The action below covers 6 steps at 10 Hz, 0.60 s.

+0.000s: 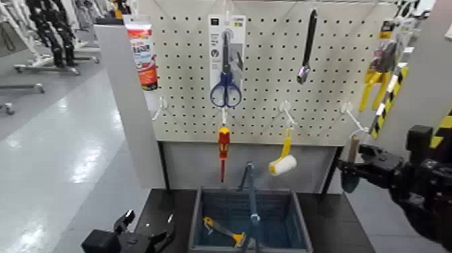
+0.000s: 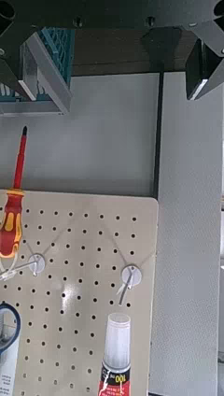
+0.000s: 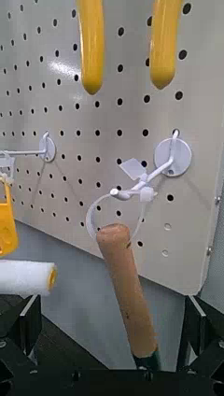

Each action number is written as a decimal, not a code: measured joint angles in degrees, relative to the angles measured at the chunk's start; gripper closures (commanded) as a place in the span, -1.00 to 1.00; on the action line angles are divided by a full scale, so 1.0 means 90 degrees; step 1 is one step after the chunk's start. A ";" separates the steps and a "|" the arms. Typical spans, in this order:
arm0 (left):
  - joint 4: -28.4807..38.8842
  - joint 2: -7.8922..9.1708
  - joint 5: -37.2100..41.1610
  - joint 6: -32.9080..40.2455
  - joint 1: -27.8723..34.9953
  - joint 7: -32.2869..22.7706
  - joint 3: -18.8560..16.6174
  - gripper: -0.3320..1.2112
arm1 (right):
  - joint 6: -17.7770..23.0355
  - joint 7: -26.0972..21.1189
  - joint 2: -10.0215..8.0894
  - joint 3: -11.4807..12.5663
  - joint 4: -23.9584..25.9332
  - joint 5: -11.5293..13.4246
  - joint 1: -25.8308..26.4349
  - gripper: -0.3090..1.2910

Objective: Put the tool with the wooden handle into the crate.

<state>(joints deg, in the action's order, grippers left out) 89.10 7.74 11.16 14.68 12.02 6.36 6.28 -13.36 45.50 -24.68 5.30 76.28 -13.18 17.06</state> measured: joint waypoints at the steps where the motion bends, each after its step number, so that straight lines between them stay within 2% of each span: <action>1: -0.0008 -0.0001 0.0000 0.0000 -0.0012 0.0006 0.0005 -0.42 | 0.0035 0.0028 -0.0018 -0.0086 -0.0097 -0.0015 0.0099 0.00; 2: -0.0014 -0.0001 0.0000 0.0000 -0.0020 0.0012 0.0010 -0.42 | 0.0047 0.0049 -0.0031 -0.0164 -0.0170 -0.0017 0.0182 0.29; 4: -0.0017 -0.0001 0.0002 0.0009 -0.0026 0.0015 0.0014 -0.42 | 0.0015 0.0072 -0.0040 -0.0264 -0.0237 0.0040 0.0260 0.66; 6: -0.0025 -0.0001 0.0007 0.0011 -0.0027 0.0015 0.0013 -0.42 | -0.0029 0.0052 -0.0041 -0.0307 -0.0206 0.0104 0.0271 0.83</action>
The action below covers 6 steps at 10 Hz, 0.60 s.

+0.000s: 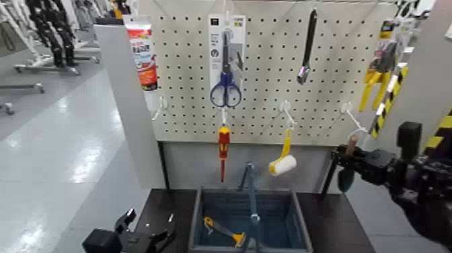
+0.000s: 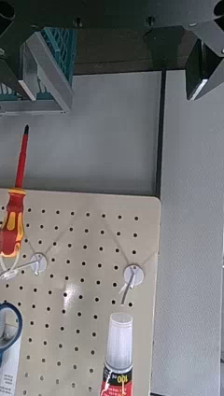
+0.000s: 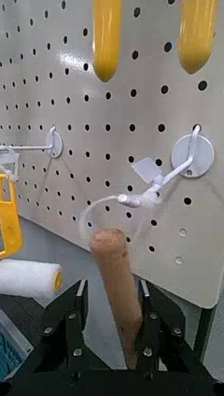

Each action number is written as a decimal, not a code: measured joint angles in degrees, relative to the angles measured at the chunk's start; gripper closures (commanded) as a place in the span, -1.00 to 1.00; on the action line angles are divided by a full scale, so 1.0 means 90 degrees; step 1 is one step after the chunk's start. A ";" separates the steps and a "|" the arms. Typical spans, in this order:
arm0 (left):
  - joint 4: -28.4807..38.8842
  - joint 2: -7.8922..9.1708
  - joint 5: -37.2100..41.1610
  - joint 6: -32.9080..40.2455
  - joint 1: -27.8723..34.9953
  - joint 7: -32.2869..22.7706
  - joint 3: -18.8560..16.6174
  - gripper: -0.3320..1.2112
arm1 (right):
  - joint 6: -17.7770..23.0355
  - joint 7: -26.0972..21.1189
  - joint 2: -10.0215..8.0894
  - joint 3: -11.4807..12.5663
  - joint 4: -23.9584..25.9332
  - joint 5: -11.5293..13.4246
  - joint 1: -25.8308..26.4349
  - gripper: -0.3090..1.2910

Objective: Put the tool with the wooden handle into the crate.

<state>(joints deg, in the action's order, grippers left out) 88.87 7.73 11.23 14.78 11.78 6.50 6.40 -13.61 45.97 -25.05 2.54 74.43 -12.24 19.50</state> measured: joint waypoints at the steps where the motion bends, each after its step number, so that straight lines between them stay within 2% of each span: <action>1: -0.0001 0.0000 0.0003 0.0009 0.0002 0.0008 -0.0007 -0.42 | -0.0006 -0.0020 0.0000 -0.0001 0.0030 0.0029 0.0000 0.84; 2: -0.0001 0.0000 0.0010 0.0016 0.0011 0.0011 -0.0017 -0.42 | -0.0002 -0.0041 0.0001 0.0012 0.0066 0.0050 -0.0008 0.93; 6: -0.0002 0.0008 0.0024 0.0018 0.0020 0.0019 -0.0027 -0.42 | 0.0107 -0.0080 0.0058 0.0181 0.0206 0.0035 -0.0135 0.93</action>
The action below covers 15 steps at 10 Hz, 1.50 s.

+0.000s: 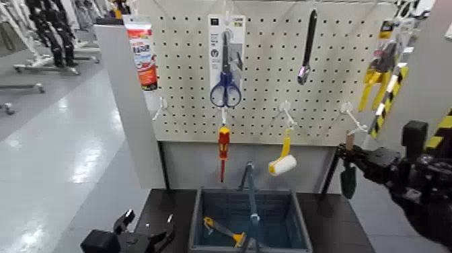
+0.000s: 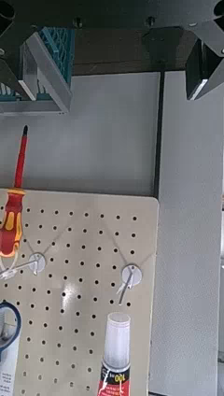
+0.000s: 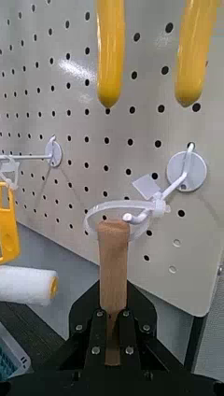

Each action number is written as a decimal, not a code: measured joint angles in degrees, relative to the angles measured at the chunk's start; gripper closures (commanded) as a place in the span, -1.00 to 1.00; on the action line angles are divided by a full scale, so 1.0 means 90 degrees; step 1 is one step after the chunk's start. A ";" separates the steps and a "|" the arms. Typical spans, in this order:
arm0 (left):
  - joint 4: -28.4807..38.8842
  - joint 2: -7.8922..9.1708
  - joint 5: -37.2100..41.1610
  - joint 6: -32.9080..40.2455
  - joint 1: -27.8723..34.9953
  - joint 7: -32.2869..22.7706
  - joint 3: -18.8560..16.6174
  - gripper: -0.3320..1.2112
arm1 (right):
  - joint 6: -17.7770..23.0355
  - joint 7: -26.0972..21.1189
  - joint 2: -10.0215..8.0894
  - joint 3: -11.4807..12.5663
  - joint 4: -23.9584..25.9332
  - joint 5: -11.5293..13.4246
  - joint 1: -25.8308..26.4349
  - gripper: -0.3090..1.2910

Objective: Put the tool with the wooden handle into the crate.

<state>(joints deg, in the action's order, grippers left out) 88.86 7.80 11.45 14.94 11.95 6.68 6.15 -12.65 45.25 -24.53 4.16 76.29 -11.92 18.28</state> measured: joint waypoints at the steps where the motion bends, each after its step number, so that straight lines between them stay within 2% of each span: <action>1: 0.0000 0.0000 0.0001 0.0002 0.0000 0.0000 0.0000 -0.42 | 0.0012 0.0001 0.0016 0.0044 0.0052 -0.0017 -0.0051 0.93; 4: -0.0010 0.0002 -0.0002 0.0001 0.0009 0.0000 -0.0003 -0.42 | -0.0097 -0.0016 0.0172 0.0342 0.0634 -0.0019 -0.0436 0.93; 7: -0.0029 0.0002 -0.0003 0.0000 0.0000 0.0004 0.0008 -0.42 | -0.0314 -0.0101 0.0419 0.0863 0.1623 0.0054 -0.1045 0.93; 12: -0.0063 0.0004 -0.0003 -0.0011 -0.0038 0.0029 0.0029 -0.42 | -0.0706 -0.0133 0.1047 0.1847 0.3096 0.0199 -0.2142 0.93; 15: -0.0079 0.0002 -0.0003 -0.0010 -0.0049 0.0044 0.0039 -0.42 | -0.0833 -0.0120 0.1297 0.2043 0.3590 0.0195 -0.2463 0.93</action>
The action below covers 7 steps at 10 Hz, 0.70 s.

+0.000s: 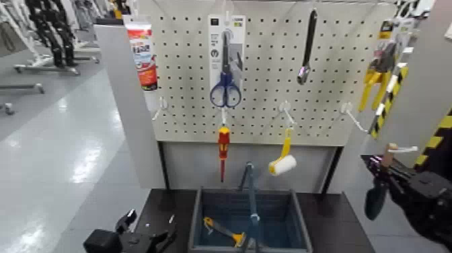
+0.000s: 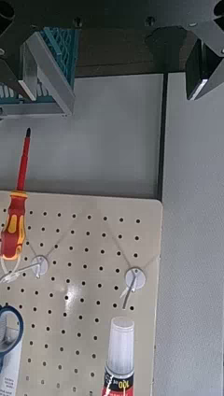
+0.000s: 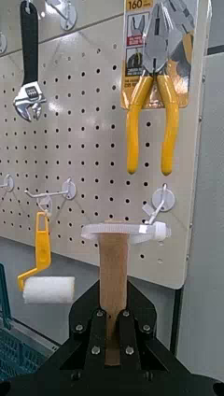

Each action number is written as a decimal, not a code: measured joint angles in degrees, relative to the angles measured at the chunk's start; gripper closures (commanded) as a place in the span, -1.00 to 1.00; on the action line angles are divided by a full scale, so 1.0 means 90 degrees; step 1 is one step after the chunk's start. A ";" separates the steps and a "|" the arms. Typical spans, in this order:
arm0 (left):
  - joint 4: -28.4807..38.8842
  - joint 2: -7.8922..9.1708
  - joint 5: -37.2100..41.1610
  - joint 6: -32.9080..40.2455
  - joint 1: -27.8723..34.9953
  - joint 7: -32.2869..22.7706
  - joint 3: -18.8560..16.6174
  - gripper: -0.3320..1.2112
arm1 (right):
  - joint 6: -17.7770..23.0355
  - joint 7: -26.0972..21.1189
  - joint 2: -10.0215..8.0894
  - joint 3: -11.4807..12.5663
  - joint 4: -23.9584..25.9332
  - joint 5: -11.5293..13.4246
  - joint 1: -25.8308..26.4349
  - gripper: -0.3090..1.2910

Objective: Put the tool with the wooden handle into the crate.

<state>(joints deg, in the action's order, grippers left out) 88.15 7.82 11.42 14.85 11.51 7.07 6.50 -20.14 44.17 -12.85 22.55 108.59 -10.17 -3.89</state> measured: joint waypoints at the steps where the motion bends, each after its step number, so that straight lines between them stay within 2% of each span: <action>1: -0.0001 0.0000 0.0000 0.0000 0.0000 0.0004 0.0000 -0.42 | -0.0014 0.0006 0.0047 0.0007 0.0115 -0.0053 -0.0031 0.93; 4: -0.0009 0.0000 0.0009 0.0000 0.0000 0.0003 -0.0007 -0.42 | -0.0054 0.0014 0.0166 -0.0036 0.0356 -0.0451 -0.0088 0.93; 7: -0.0009 -0.0002 0.0010 0.0000 0.0000 0.0003 -0.0002 -0.42 | 0.0097 -0.0048 0.0218 -0.0167 0.0218 -0.0962 -0.0073 0.93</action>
<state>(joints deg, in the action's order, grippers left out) 88.07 7.80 11.51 14.85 11.51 7.10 6.49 -19.27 43.74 -10.89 21.04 110.56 -18.83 -4.55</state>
